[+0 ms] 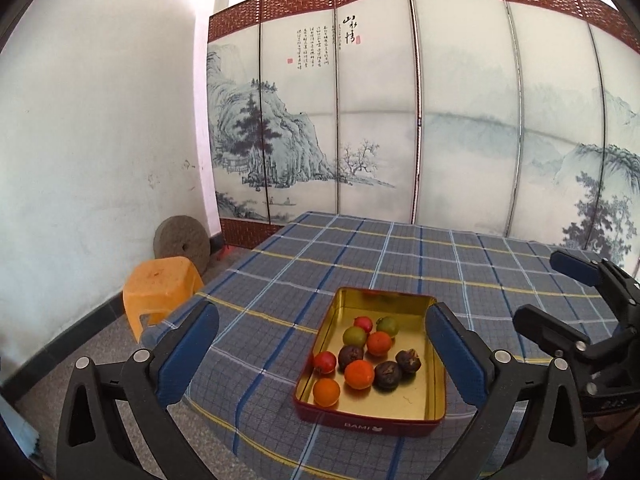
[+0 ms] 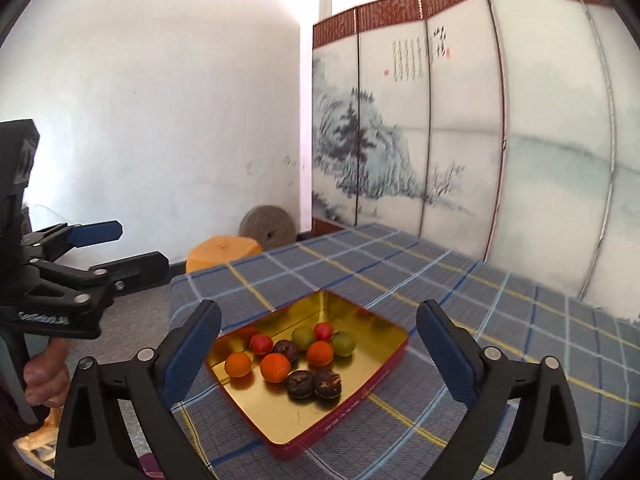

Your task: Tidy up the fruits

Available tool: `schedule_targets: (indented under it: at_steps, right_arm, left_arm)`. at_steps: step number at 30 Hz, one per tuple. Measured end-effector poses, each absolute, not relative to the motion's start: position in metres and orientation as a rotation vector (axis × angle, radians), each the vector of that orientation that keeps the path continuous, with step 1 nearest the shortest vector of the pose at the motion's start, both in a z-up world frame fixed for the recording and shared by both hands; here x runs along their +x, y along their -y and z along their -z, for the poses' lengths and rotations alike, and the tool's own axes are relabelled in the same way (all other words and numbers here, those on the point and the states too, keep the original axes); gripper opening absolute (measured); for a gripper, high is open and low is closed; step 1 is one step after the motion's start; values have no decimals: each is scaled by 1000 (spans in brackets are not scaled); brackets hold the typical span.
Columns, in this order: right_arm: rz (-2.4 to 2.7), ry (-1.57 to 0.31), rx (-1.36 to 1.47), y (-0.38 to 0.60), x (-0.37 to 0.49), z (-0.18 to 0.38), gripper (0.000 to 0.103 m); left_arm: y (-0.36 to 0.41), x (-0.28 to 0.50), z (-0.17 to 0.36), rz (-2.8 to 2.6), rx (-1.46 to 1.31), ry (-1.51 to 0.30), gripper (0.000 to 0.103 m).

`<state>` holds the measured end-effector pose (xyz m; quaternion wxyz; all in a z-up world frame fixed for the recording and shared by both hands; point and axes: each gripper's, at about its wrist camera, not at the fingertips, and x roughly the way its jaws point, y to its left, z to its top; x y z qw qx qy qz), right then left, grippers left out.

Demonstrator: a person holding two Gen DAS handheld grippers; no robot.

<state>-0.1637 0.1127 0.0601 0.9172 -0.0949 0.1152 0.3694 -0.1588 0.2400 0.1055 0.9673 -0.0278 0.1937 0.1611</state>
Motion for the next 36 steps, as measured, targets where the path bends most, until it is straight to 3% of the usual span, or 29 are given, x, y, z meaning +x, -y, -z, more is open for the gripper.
schedule_targets:
  at_steps: [20, 36]
  right_arm:
    - [-725, -151, -188, -73, -205, -77, 103]
    - [-670, -246, -199, -43, -175, -49, 103]
  left_arm:
    - [-212, -185, -125, -310, -23, -343, 103]
    - [-200, -162, -107, -268, 7, -459, 103]
